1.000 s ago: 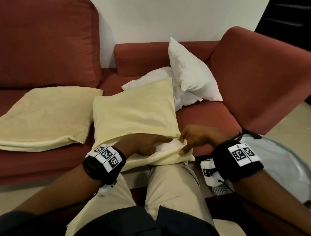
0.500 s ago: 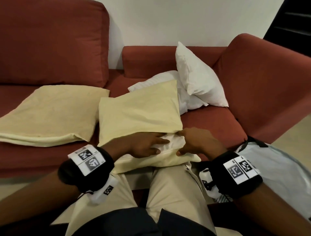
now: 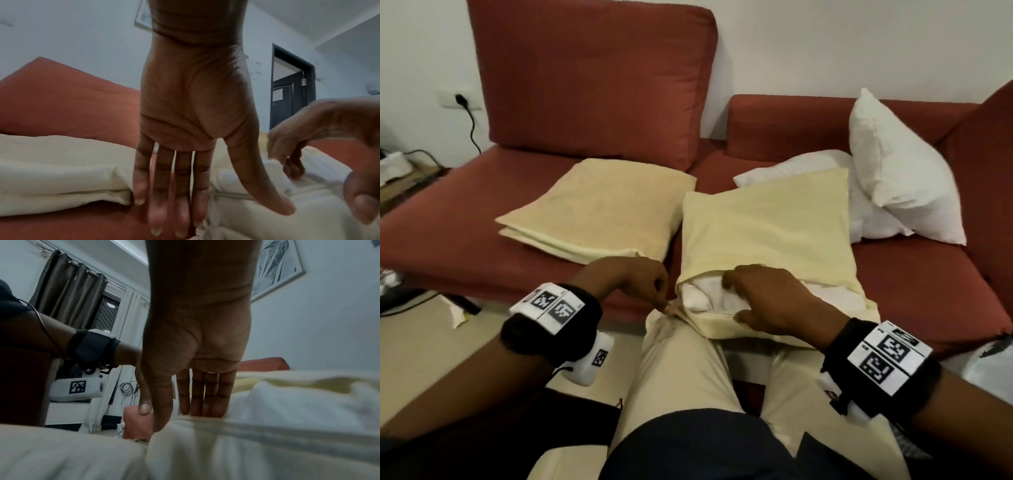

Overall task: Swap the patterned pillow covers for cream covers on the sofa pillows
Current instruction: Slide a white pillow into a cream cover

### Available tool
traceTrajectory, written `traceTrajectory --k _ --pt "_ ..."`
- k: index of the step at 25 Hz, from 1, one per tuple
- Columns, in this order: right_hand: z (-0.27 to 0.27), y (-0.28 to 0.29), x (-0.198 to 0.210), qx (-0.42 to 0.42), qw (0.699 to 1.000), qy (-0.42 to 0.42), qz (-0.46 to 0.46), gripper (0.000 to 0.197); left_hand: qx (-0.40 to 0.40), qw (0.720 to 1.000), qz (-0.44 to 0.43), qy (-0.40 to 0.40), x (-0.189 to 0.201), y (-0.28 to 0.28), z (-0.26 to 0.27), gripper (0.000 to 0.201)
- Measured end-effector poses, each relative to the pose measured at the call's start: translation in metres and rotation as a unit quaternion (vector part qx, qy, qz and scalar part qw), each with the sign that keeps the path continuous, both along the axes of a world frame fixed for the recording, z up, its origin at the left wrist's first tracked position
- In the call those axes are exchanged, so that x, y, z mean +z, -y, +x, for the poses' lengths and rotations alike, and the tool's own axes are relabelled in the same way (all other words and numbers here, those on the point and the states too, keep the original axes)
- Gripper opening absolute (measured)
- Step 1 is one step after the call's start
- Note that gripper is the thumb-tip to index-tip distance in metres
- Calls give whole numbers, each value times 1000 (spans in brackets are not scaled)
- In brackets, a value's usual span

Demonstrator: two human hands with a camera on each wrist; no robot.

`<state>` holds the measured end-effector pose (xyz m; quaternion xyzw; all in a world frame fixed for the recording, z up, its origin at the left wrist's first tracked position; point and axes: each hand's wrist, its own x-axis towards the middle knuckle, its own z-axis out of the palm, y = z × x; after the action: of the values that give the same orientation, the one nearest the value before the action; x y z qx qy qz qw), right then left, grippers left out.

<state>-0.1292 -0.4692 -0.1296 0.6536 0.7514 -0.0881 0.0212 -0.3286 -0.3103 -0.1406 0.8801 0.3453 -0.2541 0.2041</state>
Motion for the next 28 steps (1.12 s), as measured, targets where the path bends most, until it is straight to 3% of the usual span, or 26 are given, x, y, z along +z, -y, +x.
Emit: traceTrajectory --k 3,6,10,13,16,18,20,23,28 --pt "-22 -18 -16 69 998 -1 -13 41 -33 999 -15 -6 -16 6 13 51" --pt "-28 -31 -31 84 996 -32 25 33 -72 995 62 13 -22 11 20 49" --pt "-22 -38 -40 44 993 -57 96 16 -69 982 164 62 -29 12 17 43" --pt "-6 -40 -31 -21 980 -159 118 17 -47 967 203 149 -20 15 16 40" --pt "12 -39 -13 -74 952 -258 148 18 -22 934 198 297 -9 19 13 36" --pt "20 -40 -3 -105 931 -306 168 22 -9 918 180 354 -3 21 13 37" --pt "24 -41 3 -124 919 -334 170 24 -9 923 171 344 2 23 15 35" --pt "19 -40 1 -126 928 -306 172 17 -52 933 154 321 4 20 13 28" --pt "-3 -39 5 -43 919 -357 162 12 -58 903 100 413 5 12 2 21"
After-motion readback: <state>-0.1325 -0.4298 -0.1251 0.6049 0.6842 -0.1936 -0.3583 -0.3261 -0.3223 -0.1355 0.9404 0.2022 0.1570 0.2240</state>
